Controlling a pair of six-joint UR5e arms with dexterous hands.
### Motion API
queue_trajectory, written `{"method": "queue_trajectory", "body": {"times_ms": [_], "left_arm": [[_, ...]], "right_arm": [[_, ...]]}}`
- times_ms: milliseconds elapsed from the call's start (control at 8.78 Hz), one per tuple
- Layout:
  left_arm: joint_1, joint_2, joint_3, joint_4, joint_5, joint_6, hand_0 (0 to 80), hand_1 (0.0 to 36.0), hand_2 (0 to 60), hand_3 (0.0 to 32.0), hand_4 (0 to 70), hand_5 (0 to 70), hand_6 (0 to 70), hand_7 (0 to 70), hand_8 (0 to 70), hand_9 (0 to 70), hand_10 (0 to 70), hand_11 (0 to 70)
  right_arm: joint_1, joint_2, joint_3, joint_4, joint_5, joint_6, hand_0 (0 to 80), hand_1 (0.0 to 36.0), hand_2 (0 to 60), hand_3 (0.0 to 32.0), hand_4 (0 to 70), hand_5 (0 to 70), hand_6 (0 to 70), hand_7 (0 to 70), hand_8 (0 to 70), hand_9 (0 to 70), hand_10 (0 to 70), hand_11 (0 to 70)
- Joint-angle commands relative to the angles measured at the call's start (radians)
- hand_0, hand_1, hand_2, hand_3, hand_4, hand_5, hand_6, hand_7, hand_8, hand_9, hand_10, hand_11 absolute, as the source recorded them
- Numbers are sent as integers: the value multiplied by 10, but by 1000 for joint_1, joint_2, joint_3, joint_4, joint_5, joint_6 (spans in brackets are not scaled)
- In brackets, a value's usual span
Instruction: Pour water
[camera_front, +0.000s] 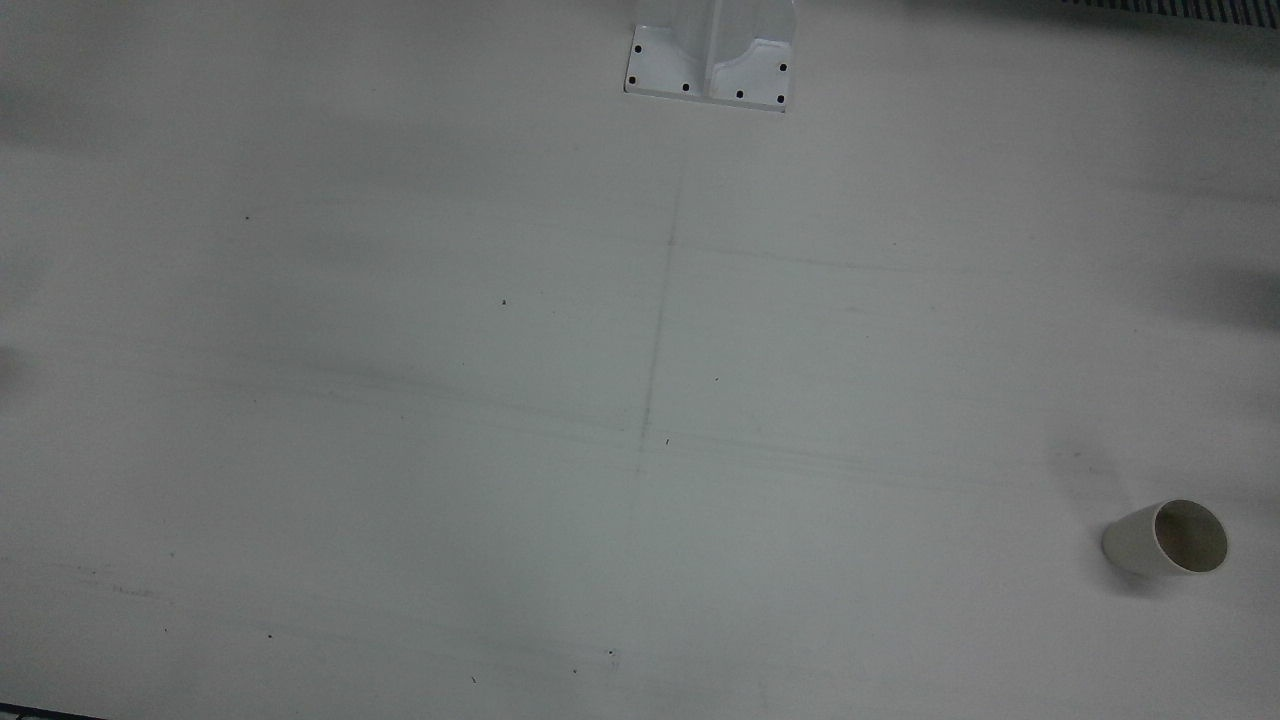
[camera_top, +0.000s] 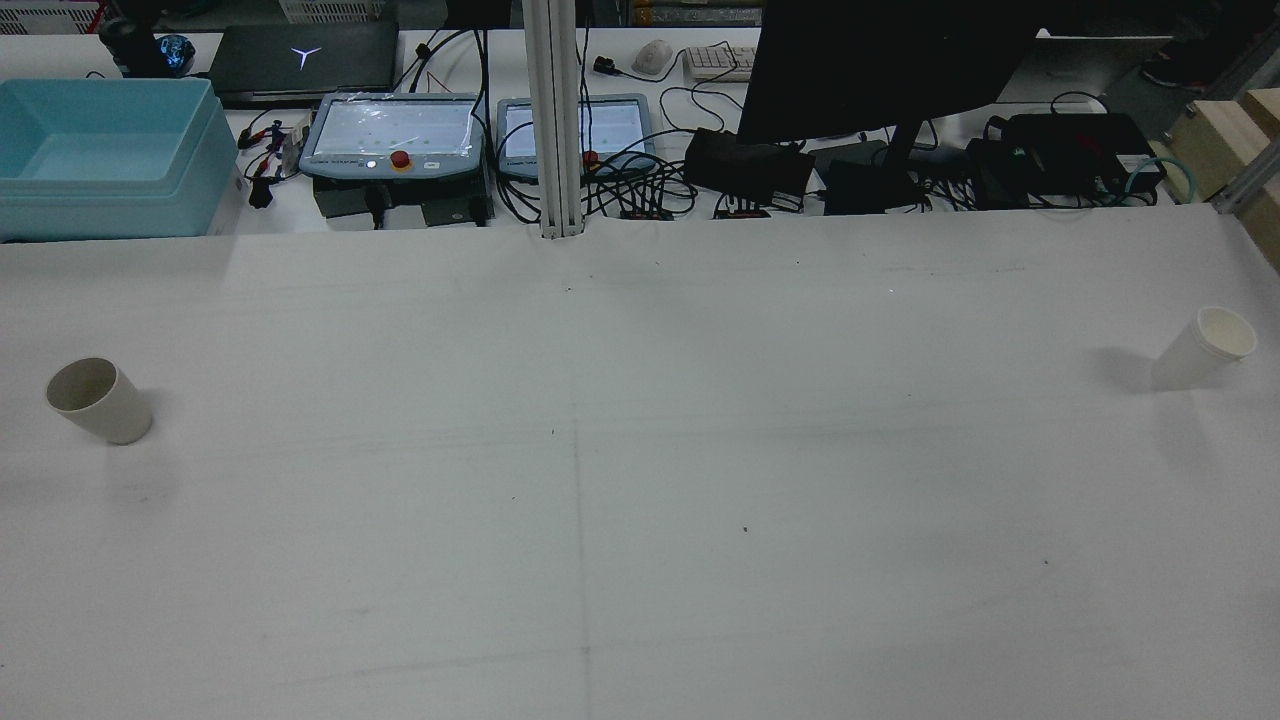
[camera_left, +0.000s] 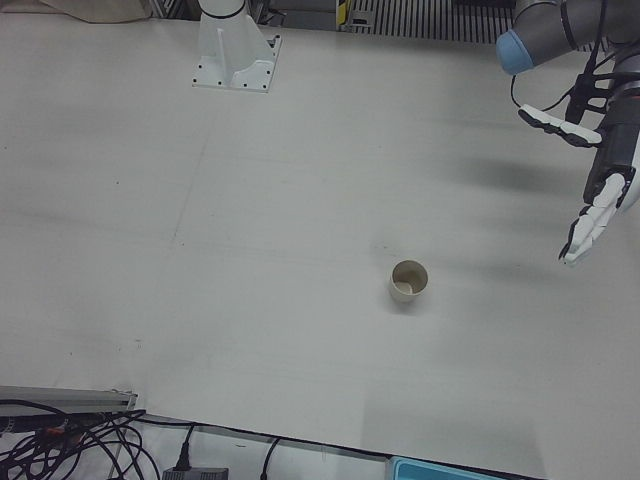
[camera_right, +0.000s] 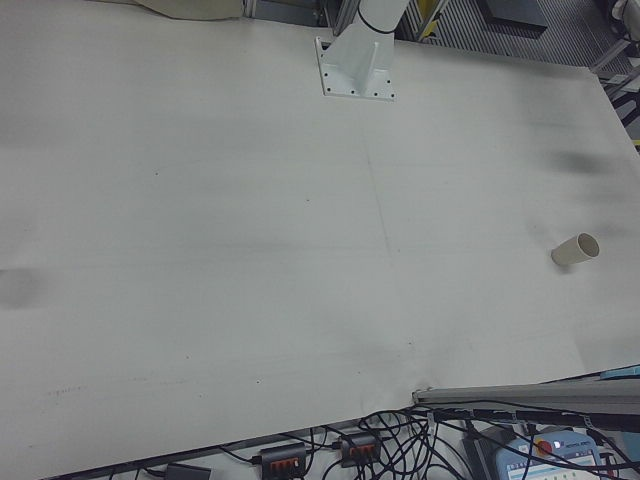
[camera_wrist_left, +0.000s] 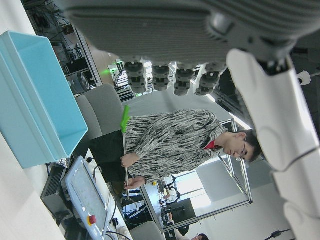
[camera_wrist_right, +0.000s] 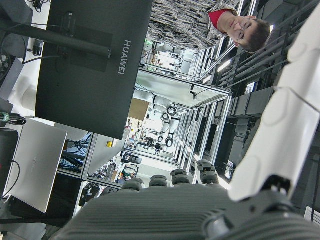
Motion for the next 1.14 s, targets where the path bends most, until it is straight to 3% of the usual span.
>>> {"method": "queue_trajectory", "body": {"times_ms": [0, 114, 342, 456, 570, 1025], "left_arm": [[78, 33, 146, -204, -9, 177, 499, 82, 0, 0, 188, 0, 73, 123, 55, 104, 74, 122], [93, 33, 227, -283, -36, 208, 501, 85, 0, 0, 187, 0, 66, 112, 48, 93, 70, 117], [221, 23, 419, -463, -206, 253, 499, 82, 0, 0, 189, 0, 63, 108, 44, 85, 67, 112], [298, 6, 477, -497, -279, 256, 497, 82, 0, 0, 191, 0, 63, 107, 44, 84, 65, 109], [366, -26, 513, -514, -301, 296, 497, 88, 0, 0, 192, 0, 63, 106, 44, 81, 62, 105], [473, -149, 619, -490, -332, 328, 496, 115, 7, 0, 143, 0, 46, 84, 29, 54, 47, 85]], "right_arm": [[-32, 0, -49, -17, 9, -4, 498, 151, 0, 0, 11, 104, 27, 86, 8, 37, 0, 6], [-37, 0, -68, -16, 9, -6, 494, 150, 0, 0, 8, 89, 26, 86, 15, 47, 1, 20], [-74, 0, -64, -17, 9, -25, 488, 142, 0, 0, 0, 59, 18, 72, 22, 53, 15, 40], [-98, 0, -65, -17, 10, -39, 489, 143, 0, 0, 0, 63, 18, 75, 22, 54, 15, 40], [-109, 0, -65, -17, 10, -45, 492, 146, 0, 0, 1, 71, 20, 78, 21, 53, 14, 39], [-125, 0, -68, -17, 19, -47, 500, 163, 12, 0, 0, 64, 12, 58, 19, 48, 12, 37]]}}
